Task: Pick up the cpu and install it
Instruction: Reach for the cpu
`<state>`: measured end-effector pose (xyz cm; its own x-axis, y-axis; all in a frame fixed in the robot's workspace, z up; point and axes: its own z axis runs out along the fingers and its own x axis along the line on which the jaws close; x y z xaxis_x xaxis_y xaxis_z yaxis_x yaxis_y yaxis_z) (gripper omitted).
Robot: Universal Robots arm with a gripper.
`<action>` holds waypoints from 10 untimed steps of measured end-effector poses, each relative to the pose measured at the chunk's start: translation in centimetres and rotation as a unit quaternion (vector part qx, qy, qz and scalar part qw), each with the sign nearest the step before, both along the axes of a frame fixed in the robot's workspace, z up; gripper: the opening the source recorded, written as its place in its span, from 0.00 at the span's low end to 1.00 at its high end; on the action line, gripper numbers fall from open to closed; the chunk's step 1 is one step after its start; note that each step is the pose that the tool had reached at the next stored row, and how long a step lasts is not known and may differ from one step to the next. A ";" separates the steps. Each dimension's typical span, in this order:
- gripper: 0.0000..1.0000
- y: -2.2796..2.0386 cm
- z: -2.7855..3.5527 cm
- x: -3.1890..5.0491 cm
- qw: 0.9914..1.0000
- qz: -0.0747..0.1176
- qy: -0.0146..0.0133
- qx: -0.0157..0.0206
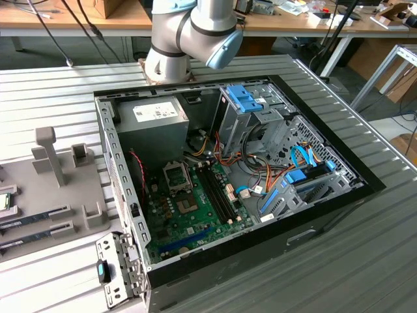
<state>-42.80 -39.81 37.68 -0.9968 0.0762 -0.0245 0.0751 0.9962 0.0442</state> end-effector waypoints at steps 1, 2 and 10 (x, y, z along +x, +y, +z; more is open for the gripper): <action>0.11 0.00 0.00 -0.06 1.000 0.000 0.000 0.000; 0.11 0.00 -0.01 -0.12 1.000 0.000 0.000 0.000; 0.11 0.00 -0.05 -0.36 1.000 0.000 0.000 0.000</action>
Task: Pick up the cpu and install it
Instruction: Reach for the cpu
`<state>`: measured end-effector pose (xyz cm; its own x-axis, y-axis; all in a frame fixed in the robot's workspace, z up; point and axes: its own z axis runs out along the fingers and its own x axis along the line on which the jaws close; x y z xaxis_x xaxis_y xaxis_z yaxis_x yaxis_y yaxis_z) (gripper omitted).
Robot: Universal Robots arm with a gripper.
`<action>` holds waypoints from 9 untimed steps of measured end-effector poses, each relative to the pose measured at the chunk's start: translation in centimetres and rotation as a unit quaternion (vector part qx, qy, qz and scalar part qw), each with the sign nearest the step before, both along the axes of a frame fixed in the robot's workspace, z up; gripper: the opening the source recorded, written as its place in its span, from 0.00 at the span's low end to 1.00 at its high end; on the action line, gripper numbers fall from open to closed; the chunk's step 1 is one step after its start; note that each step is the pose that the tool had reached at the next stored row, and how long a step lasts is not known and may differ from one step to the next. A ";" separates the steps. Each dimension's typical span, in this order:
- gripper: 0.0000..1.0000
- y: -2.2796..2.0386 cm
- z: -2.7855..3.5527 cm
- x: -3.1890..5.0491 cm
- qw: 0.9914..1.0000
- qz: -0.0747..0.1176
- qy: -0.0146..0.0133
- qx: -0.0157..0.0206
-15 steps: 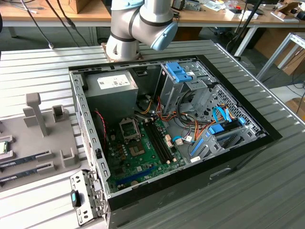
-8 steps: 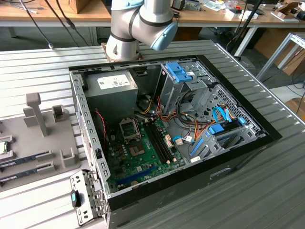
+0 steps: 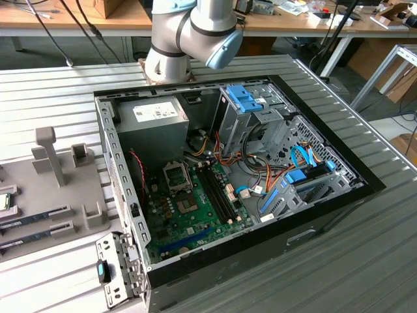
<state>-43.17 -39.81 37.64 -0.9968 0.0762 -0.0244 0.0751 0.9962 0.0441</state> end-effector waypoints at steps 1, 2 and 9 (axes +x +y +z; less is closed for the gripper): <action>0.11 0.00 -0.01 -0.03 1.000 0.000 0.000 0.000; 0.11 0.00 -0.02 -0.05 1.000 0.000 0.000 0.000; 0.11 0.00 -0.09 -0.21 1.000 0.000 0.000 0.000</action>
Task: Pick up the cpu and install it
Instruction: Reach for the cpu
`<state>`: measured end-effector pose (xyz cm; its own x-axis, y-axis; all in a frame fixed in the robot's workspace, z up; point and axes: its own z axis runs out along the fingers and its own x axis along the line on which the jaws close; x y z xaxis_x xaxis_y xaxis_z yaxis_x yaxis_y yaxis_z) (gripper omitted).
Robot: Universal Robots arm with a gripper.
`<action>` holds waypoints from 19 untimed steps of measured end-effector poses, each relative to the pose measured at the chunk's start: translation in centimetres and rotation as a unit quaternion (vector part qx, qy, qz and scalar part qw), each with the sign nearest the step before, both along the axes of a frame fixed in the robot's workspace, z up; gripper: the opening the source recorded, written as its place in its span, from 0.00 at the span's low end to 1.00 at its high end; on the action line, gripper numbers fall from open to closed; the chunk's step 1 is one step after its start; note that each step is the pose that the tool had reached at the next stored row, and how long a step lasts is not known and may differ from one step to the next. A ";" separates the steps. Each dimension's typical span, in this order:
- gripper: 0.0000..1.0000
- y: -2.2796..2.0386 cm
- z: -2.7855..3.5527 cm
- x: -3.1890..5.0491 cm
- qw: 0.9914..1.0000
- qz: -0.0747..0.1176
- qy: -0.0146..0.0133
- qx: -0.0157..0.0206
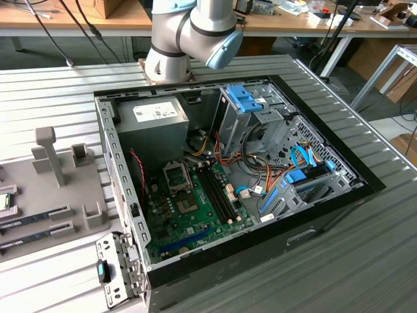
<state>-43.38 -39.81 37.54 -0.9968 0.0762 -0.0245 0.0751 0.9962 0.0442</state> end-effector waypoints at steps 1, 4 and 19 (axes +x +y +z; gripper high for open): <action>0.11 0.00 0.00 0.00 1.000 0.000 0.000 0.000; 0.11 0.00 -0.05 -0.06 1.000 0.000 0.000 0.000; 0.11 0.00 -0.08 -0.21 1.000 0.000 0.000 0.000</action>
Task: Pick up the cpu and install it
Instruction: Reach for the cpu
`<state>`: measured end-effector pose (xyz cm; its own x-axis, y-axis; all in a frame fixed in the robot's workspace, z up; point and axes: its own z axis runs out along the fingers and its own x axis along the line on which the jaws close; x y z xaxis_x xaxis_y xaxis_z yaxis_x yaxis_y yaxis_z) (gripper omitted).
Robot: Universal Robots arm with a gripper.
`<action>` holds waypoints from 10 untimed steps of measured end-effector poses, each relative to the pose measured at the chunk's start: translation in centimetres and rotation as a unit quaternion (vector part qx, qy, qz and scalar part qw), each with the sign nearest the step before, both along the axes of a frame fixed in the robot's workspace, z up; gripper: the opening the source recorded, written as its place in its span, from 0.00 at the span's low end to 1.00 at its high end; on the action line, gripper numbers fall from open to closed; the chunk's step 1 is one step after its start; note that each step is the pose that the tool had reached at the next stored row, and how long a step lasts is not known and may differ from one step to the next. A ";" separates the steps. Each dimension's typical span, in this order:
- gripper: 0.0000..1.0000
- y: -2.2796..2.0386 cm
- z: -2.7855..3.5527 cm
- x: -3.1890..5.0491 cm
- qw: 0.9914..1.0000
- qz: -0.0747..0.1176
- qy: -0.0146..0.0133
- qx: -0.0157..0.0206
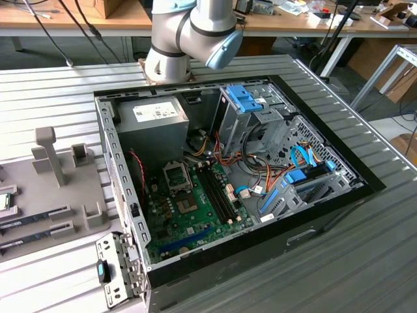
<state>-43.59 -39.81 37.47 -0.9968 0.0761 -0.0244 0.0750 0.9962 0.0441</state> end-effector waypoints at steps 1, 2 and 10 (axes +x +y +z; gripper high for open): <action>0.11 0.00 -0.01 -0.01 1.000 0.000 0.000 0.000; 0.11 0.01 -0.01 -0.15 1.000 0.000 0.000 0.000; 0.11 0.01 -0.36 -0.21 1.000 0.000 0.000 0.000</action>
